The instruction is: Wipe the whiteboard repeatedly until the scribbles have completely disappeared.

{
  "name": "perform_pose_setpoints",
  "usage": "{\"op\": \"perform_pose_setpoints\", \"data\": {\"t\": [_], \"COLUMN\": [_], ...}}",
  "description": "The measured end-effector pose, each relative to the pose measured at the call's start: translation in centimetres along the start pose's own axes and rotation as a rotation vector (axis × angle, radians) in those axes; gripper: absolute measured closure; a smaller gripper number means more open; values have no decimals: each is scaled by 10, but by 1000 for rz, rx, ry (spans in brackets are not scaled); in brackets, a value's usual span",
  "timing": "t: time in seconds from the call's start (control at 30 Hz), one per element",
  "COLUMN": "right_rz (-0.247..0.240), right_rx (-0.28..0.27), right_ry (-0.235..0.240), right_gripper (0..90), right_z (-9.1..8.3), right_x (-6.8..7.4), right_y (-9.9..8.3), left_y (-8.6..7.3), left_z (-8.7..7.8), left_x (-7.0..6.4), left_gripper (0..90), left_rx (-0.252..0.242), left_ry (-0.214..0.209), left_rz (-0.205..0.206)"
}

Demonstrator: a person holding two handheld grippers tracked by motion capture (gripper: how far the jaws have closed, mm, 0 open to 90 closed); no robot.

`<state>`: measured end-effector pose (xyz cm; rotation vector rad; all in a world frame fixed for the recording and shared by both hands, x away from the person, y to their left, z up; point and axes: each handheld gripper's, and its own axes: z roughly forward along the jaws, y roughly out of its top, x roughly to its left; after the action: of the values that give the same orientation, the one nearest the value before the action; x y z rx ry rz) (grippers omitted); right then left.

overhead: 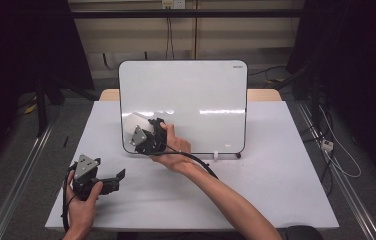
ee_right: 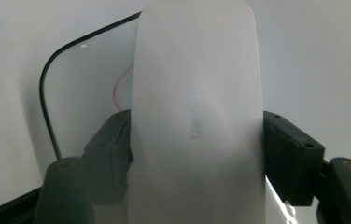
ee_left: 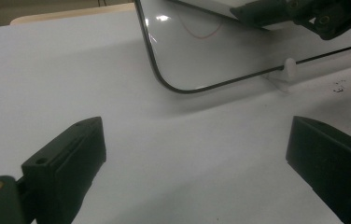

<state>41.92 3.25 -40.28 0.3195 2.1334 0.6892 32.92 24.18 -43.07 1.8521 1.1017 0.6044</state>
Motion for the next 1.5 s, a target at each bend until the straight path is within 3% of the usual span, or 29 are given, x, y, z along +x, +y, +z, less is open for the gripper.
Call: {"op": "perform_pose_setpoints", "data": {"t": [0.27, 0.67, 0.9, 1.0, 1.2, 1.5], "right_rz": [-27, -111, -103, -73, 48, 167], "right_rx": [2, 12, 9, 12, 1, -6], "right_ry": [38, 83, 96, 78, 16, -52], "right_gripper": [315, 314, 315, 316, 316, 317], "right_z": [-2, -6, -9, -10, -13, -8], "right_x": [12, 20, 17, 10, -17, -52], "right_y": [-7, -14, -15, -16, -19, -5], "left_y": [0, 0, 0, 0, 0, 0], "left_z": [-1, 0, 0, -1, 0, 0], "left_x": [0, 0, 1, 2, 1, 2], "left_gripper": [49, 48, 47, 47, 47, 47], "left_rx": [0, 1, -4, -3, -4, 0], "left_ry": [4, 13, 9, 11, 9, 14], "left_rz": [7, 3, -6, -6, -4, -1]}}
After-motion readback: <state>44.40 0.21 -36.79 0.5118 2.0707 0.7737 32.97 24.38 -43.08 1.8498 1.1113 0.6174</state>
